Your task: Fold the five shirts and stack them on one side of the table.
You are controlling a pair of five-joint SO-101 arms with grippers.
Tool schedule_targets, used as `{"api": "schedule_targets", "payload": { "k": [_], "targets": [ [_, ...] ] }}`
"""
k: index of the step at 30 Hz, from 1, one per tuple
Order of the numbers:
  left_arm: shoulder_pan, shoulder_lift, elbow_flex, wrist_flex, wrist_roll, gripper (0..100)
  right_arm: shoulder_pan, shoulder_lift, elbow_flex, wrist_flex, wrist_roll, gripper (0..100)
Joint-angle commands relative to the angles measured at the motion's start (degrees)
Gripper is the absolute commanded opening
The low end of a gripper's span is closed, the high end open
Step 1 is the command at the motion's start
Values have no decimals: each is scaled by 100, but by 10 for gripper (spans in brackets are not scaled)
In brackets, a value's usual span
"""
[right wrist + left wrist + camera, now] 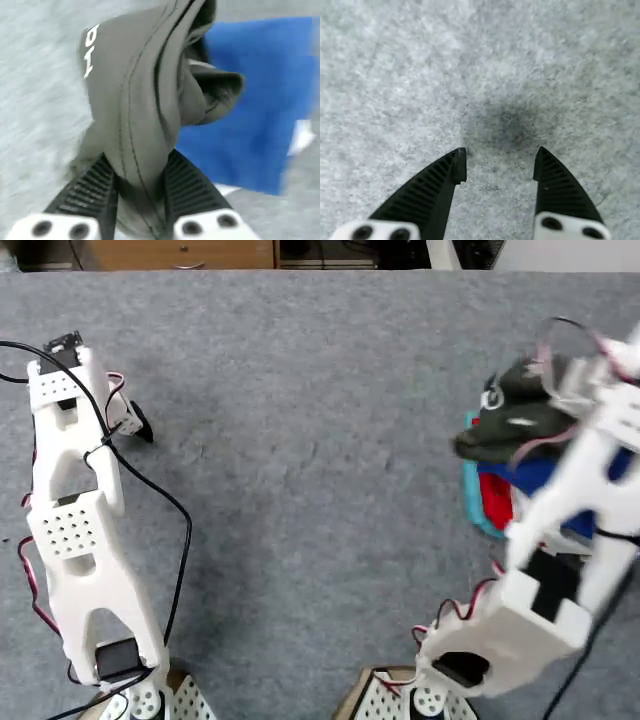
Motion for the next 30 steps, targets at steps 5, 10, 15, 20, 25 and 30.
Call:
{"api": "schedule_targets", "payload": {
  "k": [5,10,15,20,25,30],
  "targets": [
    [-44,-189,-26,-44,-53,229,1165,-224,-207,-316,870,5],
    [-44,-189,-26,-35,-53,229,1402,57,-215,88,1565,75],
    [-44,-189,-26,-26,-53,229,1402,101,-259,440,2180,398],
    [-44,-189,-26,-44,-53,229,1385,-356,-514,448,2224,454],
    [-44,-189,-26,-53,-53,229,1182,-910,-576,466,2207,235],
    [35,-189,-18,9,-70,229,954,-1270,-567,475,2022,45]
  ]
}}
